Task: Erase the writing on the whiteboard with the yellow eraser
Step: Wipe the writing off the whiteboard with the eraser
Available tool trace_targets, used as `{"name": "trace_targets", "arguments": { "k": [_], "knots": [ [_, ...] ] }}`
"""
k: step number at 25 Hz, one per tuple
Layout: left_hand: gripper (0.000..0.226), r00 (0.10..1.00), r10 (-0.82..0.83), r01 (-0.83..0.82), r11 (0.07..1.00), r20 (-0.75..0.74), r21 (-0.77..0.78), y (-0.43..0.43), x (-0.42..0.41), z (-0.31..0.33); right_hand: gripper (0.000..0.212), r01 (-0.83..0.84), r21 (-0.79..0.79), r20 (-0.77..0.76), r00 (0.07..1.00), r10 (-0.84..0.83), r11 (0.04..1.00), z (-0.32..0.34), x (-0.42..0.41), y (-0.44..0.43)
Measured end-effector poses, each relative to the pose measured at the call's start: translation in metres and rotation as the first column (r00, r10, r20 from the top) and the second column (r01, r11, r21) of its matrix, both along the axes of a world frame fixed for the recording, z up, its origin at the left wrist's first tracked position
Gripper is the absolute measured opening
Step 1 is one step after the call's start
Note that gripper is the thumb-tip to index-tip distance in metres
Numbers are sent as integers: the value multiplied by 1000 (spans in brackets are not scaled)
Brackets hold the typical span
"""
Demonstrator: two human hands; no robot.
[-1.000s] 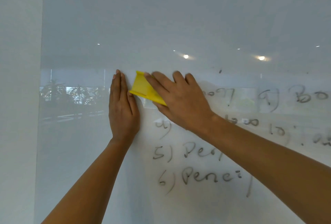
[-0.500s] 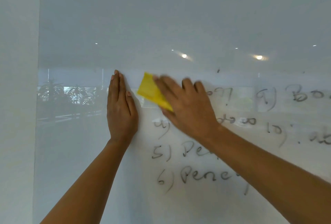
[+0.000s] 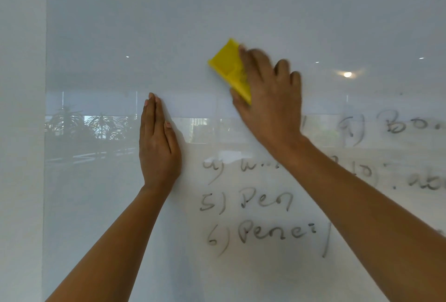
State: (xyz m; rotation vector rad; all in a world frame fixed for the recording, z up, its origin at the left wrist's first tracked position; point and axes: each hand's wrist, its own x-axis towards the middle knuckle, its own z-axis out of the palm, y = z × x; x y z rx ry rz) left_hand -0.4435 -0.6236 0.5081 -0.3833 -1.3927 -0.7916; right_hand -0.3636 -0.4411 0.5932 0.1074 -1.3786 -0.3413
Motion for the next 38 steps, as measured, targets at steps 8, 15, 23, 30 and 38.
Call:
{"name": "trace_targets", "arguments": {
  "k": [8,15,23,30,38],
  "knots": [
    [49,1000,8,-8,1000,10,-1,0,0,0,69,-42,513,212,974,-79,857,-103,19,63],
    [50,1000,12,-12,1000,26,0,0,0,0,59,-36,-193,-93,995,19,981,6,32,85],
    [50,998,41,-40,999,52,-22,0,2,2,63,-5,447,193,977,-91,894,-106,36,102],
    [49,997,60,-60,998,43,-11,18,22,13,63,-65,-367,-92,995,33,928,24,63,158],
    [48,998,2,-16,977,-67,-212,73,45,41,60,-22,301,217,975,-46,954,-131,45,111]
  ]
}}
